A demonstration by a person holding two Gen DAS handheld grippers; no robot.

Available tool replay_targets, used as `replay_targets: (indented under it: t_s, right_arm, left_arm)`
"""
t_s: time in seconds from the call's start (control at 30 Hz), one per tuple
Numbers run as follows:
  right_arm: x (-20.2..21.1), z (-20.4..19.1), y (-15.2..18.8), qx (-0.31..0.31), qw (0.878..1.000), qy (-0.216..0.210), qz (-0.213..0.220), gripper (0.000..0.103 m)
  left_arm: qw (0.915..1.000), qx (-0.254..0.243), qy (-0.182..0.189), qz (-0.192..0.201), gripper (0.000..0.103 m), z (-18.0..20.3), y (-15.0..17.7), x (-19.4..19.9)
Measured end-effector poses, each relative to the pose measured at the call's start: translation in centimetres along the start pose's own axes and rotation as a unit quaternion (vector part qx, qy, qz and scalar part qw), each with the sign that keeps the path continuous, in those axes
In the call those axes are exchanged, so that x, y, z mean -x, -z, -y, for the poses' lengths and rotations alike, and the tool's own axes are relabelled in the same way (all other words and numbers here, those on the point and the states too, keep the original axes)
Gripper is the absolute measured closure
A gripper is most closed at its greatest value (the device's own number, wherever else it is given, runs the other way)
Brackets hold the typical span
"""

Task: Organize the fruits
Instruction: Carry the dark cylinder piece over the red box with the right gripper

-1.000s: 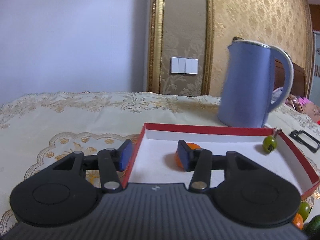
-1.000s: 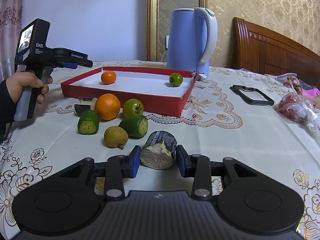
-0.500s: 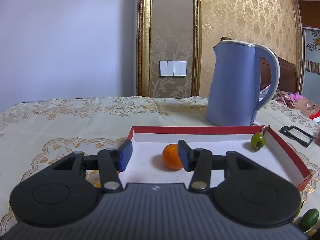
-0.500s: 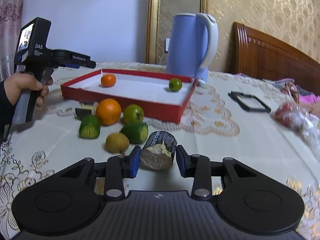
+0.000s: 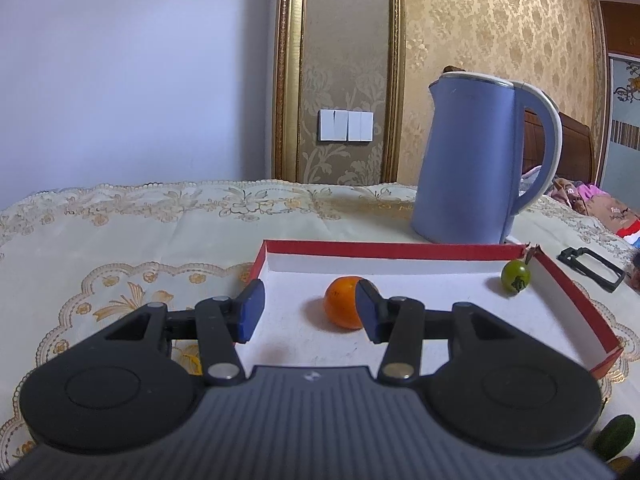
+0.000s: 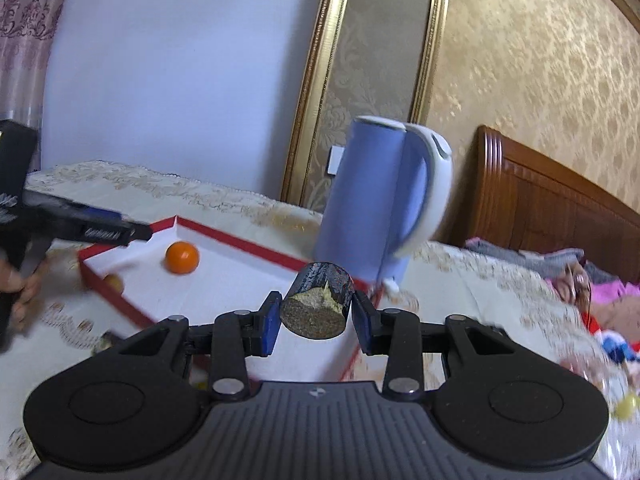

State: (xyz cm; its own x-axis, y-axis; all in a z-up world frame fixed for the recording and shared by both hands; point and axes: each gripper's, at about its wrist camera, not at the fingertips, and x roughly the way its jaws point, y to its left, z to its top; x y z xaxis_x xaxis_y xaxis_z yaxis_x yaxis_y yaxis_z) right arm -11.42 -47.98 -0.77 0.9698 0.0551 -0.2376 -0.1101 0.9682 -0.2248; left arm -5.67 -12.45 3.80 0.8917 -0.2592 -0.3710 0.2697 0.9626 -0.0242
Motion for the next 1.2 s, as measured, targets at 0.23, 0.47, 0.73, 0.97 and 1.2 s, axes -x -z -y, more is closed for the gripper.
replay_targets:
  t_s: [0.23, 0.47, 0.73, 0.97, 1.2]
  right_arm:
    - [-4.3, 0.0, -1.7, 0.015, 1.000, -0.007, -0.004, 0.066]
    - [-7.5, -0.2, -0.9, 0.019, 0.999, -0.010, -0.030, 0.066]
    - [-8.7, 0.4, -0.2, 0.011, 0.999, -0.007, -0.043, 0.066]
    - [-9.3, 0.6, 0.0, 0.010, 0.999, -0.008, -0.053, 0.066]
    - [-9.7, 0.6, 0.1, 0.013, 0.998, -0.009, -0.060, 0.066]
  left_arm:
    - [1.0000, -0.004, 0.002, -0.007, 0.057, 0.1, 0.2, -0.2]
    - [0.9999, -0.003, 0.003, -0.011, 0.057, 0.1, 0.2, -0.4]
    - [0.9998, -0.007, 0.005, -0.016, 0.057, 0.2, 0.3, -0.6]
    - [0.9998, -0.009, 0.004, -0.017, 0.057, 0.2, 0.4, -0.7]
    - [0.9998, -0.009, 0.004, -0.018, 0.057, 0.2, 0.5, -0.7]
